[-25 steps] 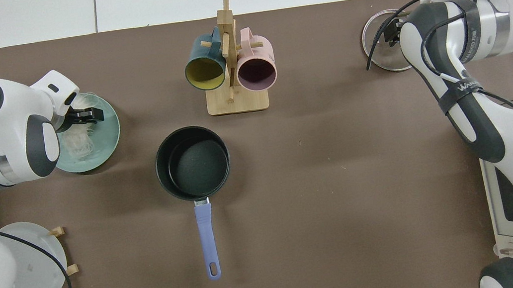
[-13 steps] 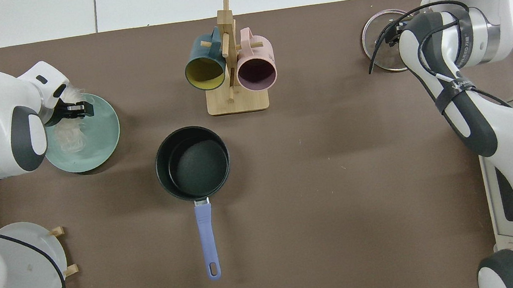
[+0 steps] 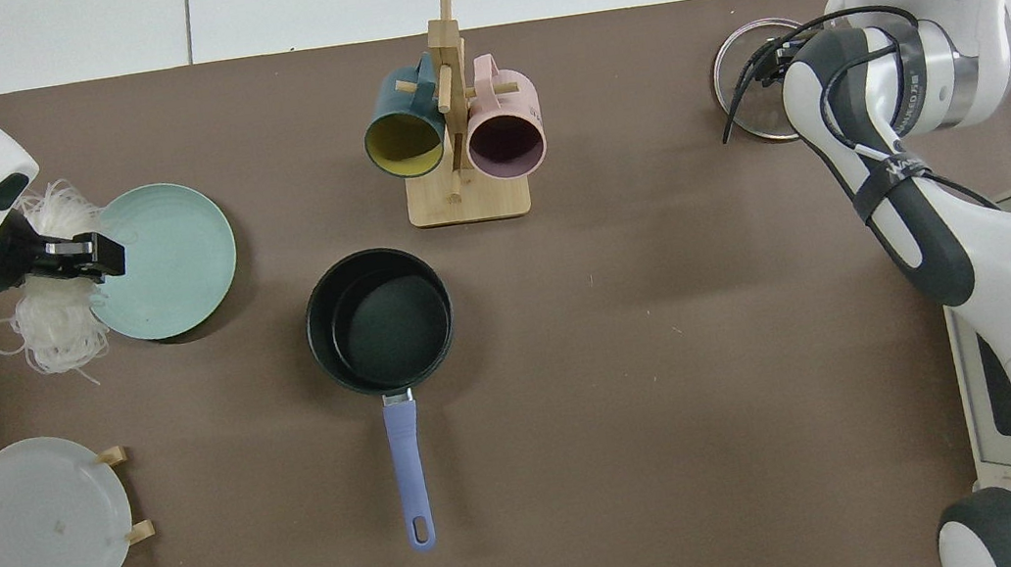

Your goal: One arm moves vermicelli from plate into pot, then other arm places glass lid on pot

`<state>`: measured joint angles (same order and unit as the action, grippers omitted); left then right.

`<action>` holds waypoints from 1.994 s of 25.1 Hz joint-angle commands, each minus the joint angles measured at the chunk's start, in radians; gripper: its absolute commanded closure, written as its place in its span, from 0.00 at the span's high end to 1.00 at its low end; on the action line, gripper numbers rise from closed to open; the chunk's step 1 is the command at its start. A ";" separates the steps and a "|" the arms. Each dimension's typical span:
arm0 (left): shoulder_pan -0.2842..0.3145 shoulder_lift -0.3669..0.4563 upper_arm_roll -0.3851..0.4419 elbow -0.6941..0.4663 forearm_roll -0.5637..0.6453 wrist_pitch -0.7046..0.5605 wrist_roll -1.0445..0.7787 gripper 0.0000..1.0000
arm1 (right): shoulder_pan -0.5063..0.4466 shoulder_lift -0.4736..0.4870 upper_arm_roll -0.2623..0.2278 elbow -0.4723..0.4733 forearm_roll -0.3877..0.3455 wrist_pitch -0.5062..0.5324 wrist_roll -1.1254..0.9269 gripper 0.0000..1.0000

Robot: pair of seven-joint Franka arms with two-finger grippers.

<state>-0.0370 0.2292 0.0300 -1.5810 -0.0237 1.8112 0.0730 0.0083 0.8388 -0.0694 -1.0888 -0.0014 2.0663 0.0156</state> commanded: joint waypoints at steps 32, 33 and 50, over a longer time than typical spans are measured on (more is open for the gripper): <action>-0.107 0.007 -0.329 -0.287 0.084 0.322 -0.627 0.00 | -0.007 -0.230 0.011 -0.091 0.051 -0.176 -0.036 0.00; -0.109 0.025 -0.329 -0.290 0.084 0.348 -0.636 0.00 | -0.010 -0.280 0.011 -0.133 0.051 -0.198 -0.037 0.00; -0.121 0.039 -0.329 -0.378 0.088 0.456 -0.648 1.00 | -0.015 -0.865 0.008 -0.770 0.038 -0.184 -0.063 0.00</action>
<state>-0.1530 0.3012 -0.3047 -1.9456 0.0433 2.2627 -0.5597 -0.0024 0.0808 -0.0666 -1.6772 0.0214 1.7725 -0.0252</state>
